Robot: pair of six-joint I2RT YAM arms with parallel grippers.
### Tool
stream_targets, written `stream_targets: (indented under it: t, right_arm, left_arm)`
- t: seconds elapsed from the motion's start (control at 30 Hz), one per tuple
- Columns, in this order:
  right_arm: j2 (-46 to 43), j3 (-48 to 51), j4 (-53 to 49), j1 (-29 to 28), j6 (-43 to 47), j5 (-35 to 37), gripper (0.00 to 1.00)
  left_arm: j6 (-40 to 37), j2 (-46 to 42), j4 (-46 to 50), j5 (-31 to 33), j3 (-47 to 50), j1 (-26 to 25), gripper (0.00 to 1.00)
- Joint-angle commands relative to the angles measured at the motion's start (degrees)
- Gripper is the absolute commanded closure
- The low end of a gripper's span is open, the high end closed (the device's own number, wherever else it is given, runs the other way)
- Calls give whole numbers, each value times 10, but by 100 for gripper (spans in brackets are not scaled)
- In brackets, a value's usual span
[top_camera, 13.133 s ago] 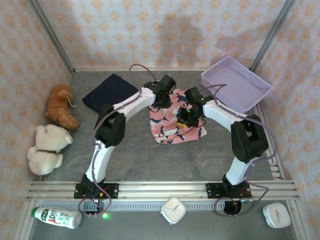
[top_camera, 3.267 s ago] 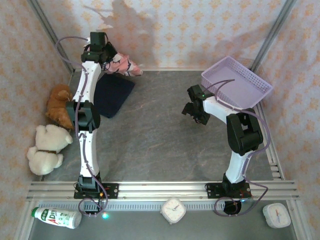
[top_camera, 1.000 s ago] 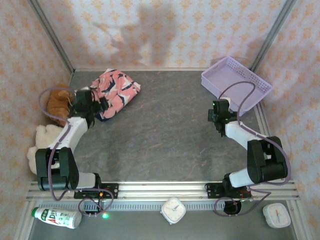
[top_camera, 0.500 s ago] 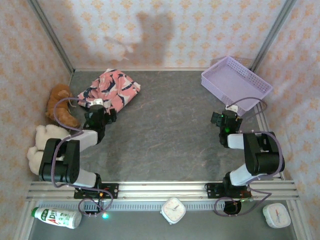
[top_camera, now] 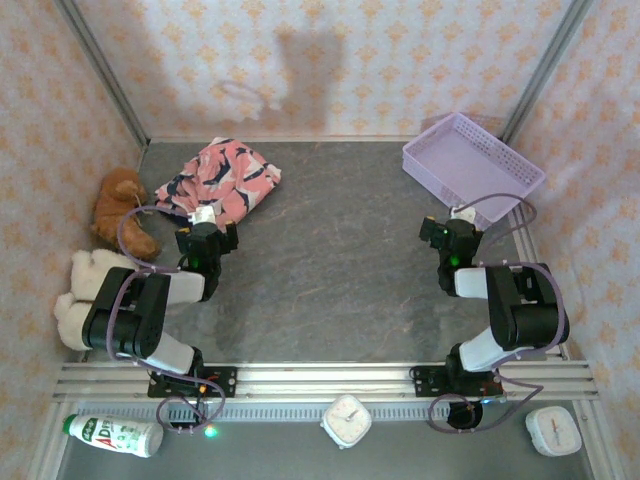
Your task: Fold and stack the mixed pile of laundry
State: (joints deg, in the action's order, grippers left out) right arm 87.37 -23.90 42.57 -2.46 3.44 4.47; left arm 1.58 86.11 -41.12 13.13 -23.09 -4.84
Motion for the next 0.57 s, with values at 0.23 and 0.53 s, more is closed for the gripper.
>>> stream_targets:
  t: [0.23,0.53]
  right_arm:
    - [-1,0,23,1,-8,1,0]
    - [-1,1,24,2,-8,2,0]
  left_arm:
    - [-5,-4,-23,18,-9,3,0]
    - [-5,-4,-23,18,-9,3,0]
